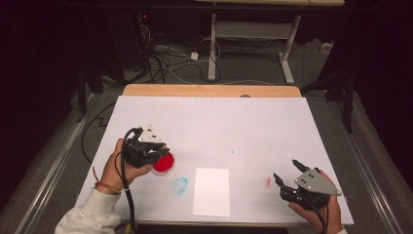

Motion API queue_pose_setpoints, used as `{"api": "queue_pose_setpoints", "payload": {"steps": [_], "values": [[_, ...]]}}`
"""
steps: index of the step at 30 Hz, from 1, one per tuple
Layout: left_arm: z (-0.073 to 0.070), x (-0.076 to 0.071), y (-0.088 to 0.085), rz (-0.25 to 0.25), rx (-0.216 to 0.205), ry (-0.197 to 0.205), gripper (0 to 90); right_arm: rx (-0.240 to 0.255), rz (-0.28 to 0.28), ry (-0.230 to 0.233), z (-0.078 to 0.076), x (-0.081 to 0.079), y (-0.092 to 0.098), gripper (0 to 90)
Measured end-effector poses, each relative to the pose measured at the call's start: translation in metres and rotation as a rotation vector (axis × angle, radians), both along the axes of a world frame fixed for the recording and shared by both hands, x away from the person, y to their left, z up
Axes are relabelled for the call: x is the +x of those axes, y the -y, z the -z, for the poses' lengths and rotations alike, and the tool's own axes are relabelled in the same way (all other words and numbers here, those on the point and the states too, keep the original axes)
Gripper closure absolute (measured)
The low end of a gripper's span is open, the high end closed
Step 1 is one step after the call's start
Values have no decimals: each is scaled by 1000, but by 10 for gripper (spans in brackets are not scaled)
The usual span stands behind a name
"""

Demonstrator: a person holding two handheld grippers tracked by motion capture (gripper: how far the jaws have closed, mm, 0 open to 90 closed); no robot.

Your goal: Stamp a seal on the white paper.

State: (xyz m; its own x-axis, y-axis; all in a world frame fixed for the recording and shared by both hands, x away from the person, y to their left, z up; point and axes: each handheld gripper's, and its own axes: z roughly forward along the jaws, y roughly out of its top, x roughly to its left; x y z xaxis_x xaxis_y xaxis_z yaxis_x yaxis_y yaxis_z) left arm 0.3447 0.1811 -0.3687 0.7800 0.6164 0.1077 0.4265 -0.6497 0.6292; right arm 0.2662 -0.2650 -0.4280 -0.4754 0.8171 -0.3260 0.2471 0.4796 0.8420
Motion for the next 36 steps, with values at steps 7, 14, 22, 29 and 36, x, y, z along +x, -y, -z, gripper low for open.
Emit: {"api": "queue_pose_setpoints", "payload": {"steps": [7,14,22,29,36], "values": [[-8,-10,9,41,4,20,737,1,-5,7,-1,-2,1,297],[-12,-16,17,75,3,30,737,-4,-12,3,0,-1,-1,297],[-9,-18,29,101,11,30,737,-4,-11,2,0,-1,-1,297],[-2,-19,42,138,23,13,737,-4,-12,3,0,-1,-1,297],[6,-19,59,171,26,10,737,-7,-14,-1,0,-1,-1,297]]}}
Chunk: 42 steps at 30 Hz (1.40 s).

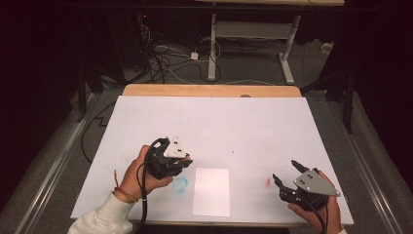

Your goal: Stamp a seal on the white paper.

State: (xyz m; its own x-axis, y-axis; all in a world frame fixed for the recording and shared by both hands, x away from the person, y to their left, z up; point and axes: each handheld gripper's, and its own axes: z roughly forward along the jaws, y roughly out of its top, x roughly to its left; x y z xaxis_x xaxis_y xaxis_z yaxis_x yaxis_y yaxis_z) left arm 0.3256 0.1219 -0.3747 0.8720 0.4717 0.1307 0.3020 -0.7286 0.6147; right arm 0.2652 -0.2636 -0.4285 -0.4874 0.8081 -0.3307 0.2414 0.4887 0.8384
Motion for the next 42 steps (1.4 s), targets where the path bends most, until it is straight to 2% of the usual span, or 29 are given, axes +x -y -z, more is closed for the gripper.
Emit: {"api": "queue_pose_setpoints", "payload": {"steps": [18,26,42], "values": [[18,-5,46,128,65,-40,737,-9,-3,-5,1,1,-2,297],[34,-7,65,180,126,-64,737,-11,-5,-6,1,0,-2,297],[60,-3,82,231,199,-134,737,-18,-5,-13,2,1,-2,297]]}}
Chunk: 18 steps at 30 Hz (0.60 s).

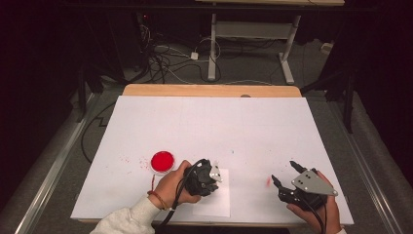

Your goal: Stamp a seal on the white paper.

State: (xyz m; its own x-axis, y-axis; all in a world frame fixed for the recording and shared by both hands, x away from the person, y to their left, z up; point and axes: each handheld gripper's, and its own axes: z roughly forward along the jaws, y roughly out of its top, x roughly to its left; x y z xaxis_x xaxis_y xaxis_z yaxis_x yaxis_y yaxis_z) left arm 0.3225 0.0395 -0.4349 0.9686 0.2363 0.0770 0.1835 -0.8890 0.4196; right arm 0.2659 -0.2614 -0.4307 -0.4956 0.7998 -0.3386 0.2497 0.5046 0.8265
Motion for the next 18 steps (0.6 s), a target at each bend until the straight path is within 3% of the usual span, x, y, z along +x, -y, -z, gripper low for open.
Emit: {"api": "queue_pose_setpoints", "payload": {"steps": [9,18], "values": [[9,4,5,-1,55,-23,737,-4,-3,-4,1,1,-1,297],[9,8,8,-9,68,-52,739,-9,-7,-8,1,1,-2,297]]}}
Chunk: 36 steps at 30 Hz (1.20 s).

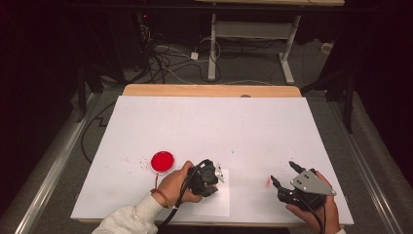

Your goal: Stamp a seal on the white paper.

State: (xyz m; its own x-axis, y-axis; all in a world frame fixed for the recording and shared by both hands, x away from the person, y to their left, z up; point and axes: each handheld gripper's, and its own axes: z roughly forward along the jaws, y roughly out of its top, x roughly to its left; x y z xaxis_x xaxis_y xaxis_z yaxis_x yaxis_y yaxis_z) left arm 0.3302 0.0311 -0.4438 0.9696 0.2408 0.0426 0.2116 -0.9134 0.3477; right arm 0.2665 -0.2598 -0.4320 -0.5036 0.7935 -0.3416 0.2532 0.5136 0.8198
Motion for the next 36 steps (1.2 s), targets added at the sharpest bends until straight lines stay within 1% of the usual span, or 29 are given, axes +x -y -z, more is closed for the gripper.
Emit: {"api": "queue_pose_setpoints", "payload": {"steps": [4,5,7,11,17,18,19,22,26,30,36], "values": [[0,1,0,2,8,-7,739,1,1,-2,0,0,0,297],[0,1,0,-5,3,-9,739,0,1,-2,0,0,-1,297],[0,0,2,6,21,3,740,-2,-1,-2,0,0,-1,297],[-1,-2,4,10,39,19,739,-2,-2,-2,0,0,-1,297],[0,-1,2,8,25,6,740,-2,-2,-3,0,-1,-1,297],[0,0,1,10,19,4,739,0,-1,-3,0,-1,0,297],[1,0,-1,4,3,-2,739,-1,-1,-3,0,-1,0,297],[2,4,-4,3,-25,-27,739,-1,-2,2,0,-1,0,297],[3,2,-4,4,-22,-16,740,0,0,4,-1,-1,1,297],[3,2,-5,5,-32,-16,739,1,2,7,-1,-1,1,297],[3,2,-5,7,-29,-13,739,3,4,6,-1,-2,1,297]]}}
